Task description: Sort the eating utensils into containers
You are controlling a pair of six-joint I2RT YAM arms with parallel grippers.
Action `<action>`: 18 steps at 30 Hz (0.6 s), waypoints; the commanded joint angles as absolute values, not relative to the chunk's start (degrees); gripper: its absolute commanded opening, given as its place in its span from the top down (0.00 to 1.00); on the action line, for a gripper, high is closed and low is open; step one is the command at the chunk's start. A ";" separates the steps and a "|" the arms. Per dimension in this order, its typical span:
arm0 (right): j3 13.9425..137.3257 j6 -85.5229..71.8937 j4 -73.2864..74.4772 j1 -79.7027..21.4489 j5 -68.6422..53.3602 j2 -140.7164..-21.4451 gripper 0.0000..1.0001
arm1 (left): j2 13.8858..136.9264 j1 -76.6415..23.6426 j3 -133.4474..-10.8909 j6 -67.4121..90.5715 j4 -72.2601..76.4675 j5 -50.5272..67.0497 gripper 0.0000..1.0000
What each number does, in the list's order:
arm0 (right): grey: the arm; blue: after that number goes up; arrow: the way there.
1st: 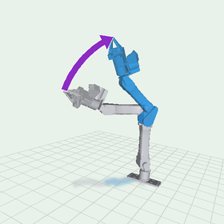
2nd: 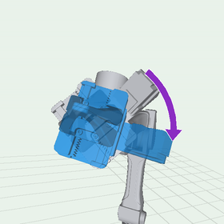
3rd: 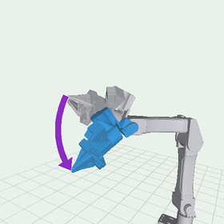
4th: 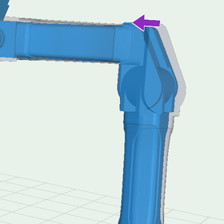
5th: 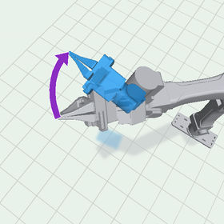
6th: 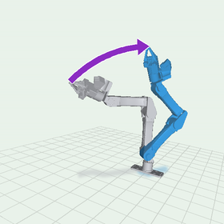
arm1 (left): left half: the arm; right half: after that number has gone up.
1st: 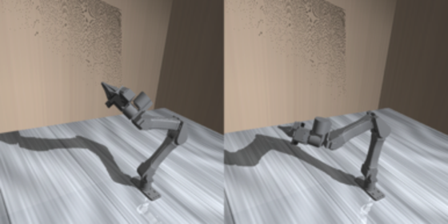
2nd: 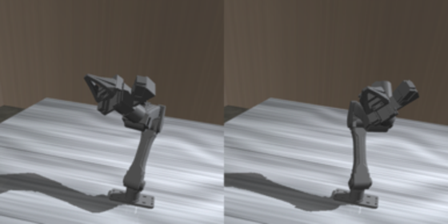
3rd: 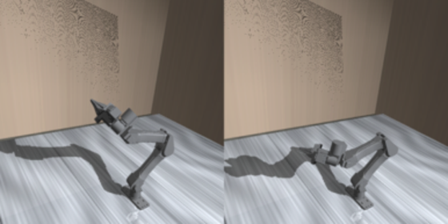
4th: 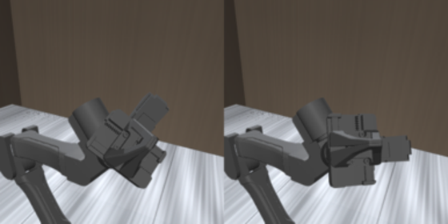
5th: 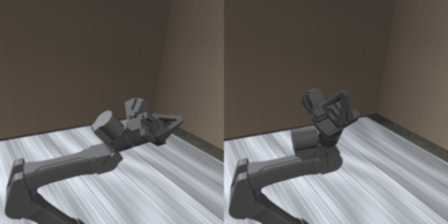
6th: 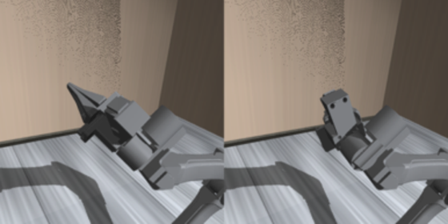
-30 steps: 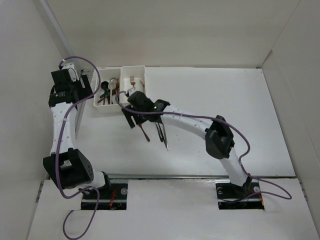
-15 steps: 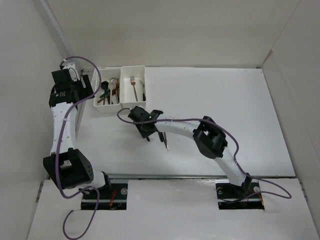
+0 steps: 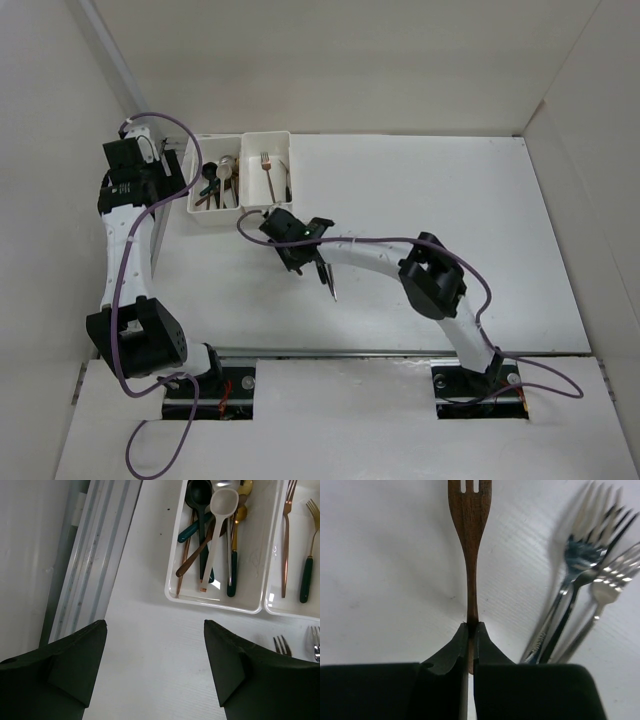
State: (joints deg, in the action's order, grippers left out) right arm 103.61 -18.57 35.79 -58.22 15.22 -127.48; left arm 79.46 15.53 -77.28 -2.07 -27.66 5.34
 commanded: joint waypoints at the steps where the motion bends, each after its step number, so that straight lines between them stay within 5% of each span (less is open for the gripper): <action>1: 105.64 -17.40 27.88 -58.54 19.33 -116.13 1.00 | 78.05 16.26 -77.78 -2.20 -26.89 4.48 0.24; 7: 117.64 -17.40 19.00 -58.54 33.11 -119.07 1.00 | 78.05 16.26 -77.78 -2.20 -26.89 4.48 0.24; 12: 135.77 -12.85 17.06 -56.78 43.66 -136.65 1.00 | 78.05 16.26 -77.78 -2.20 -26.89 3.96 0.24; 18: 141.13 -13.62 7.48 -52.65 46.40 -145.34 1.00 | 78.05 16.26 -77.78 -2.72 -26.89 2.29 0.24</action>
State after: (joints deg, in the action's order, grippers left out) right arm 137.69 -14.50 12.40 -54.94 40.77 -140.84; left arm 79.46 15.88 -77.28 -2.33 -27.66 3.49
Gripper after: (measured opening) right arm 0.041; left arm 0.757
